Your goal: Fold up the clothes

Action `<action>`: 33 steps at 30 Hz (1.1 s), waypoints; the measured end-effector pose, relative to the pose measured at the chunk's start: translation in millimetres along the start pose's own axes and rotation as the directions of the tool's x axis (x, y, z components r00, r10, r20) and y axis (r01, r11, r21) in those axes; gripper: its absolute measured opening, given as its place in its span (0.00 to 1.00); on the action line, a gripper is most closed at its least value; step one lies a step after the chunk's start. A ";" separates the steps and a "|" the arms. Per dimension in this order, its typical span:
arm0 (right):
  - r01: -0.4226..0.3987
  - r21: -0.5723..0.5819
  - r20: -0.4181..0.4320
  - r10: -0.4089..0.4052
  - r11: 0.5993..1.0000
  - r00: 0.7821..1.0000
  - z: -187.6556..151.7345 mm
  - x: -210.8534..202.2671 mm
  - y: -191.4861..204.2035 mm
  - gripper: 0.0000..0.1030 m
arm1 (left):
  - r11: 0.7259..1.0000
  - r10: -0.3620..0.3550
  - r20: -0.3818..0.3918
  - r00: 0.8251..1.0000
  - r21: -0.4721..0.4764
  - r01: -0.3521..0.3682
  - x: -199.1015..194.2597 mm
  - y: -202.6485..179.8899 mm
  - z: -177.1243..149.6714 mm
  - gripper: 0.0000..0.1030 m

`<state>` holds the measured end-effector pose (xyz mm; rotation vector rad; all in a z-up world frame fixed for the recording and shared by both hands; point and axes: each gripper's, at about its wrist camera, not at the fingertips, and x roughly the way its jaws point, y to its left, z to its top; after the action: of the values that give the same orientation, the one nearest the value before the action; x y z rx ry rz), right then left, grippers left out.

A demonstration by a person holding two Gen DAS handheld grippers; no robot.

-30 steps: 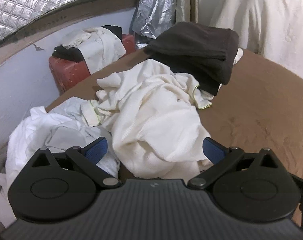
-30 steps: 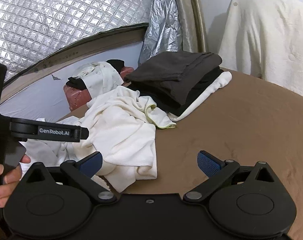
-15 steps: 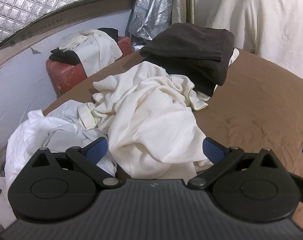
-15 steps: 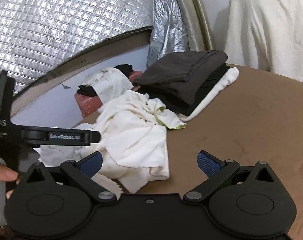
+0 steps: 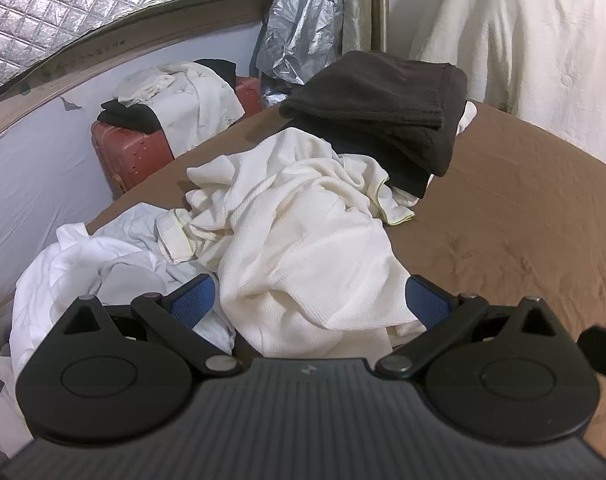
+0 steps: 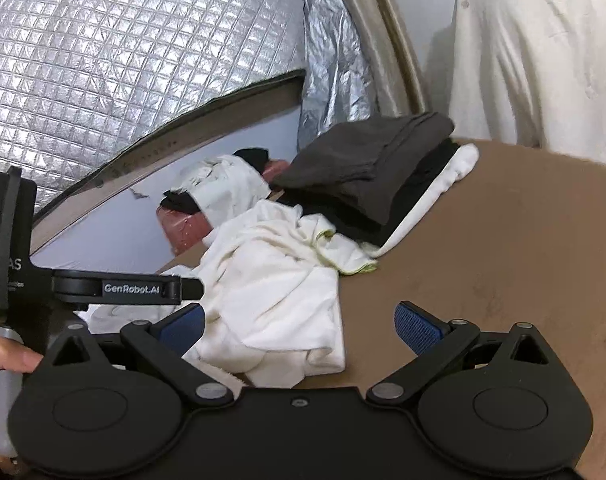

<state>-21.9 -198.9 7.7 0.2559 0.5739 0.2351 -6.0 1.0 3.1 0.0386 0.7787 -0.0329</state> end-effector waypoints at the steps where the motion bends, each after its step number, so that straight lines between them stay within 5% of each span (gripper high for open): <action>1: 0.015 -0.011 0.011 -0.015 1.000 1.000 0.1 -1.2 1.1 0.99 | 1.000 -0.002 0.001 1.000 0.003 0.002 -0.2 -0.5 -0.2 1.00; 8: 0.053 -0.032 0.077 -0.051 0.998 0.996 1.5 -9.9 0.7 0.99 | 1.000 -0.027 0.016 1.000 0.003 0.027 -3.1 -2.5 -0.6 1.00; 33: 0.049 -0.039 0.035 -0.047 0.998 0.998 -2.4 -4.9 2.4 0.99 | 0.998 -0.057 0.007 0.998 0.018 0.057 -2.6 -6.0 -2.7 1.00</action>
<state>-27.6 -197.6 9.0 0.2071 0.5409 0.1952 -10.0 -4.9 2.9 0.0330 0.7716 -0.0942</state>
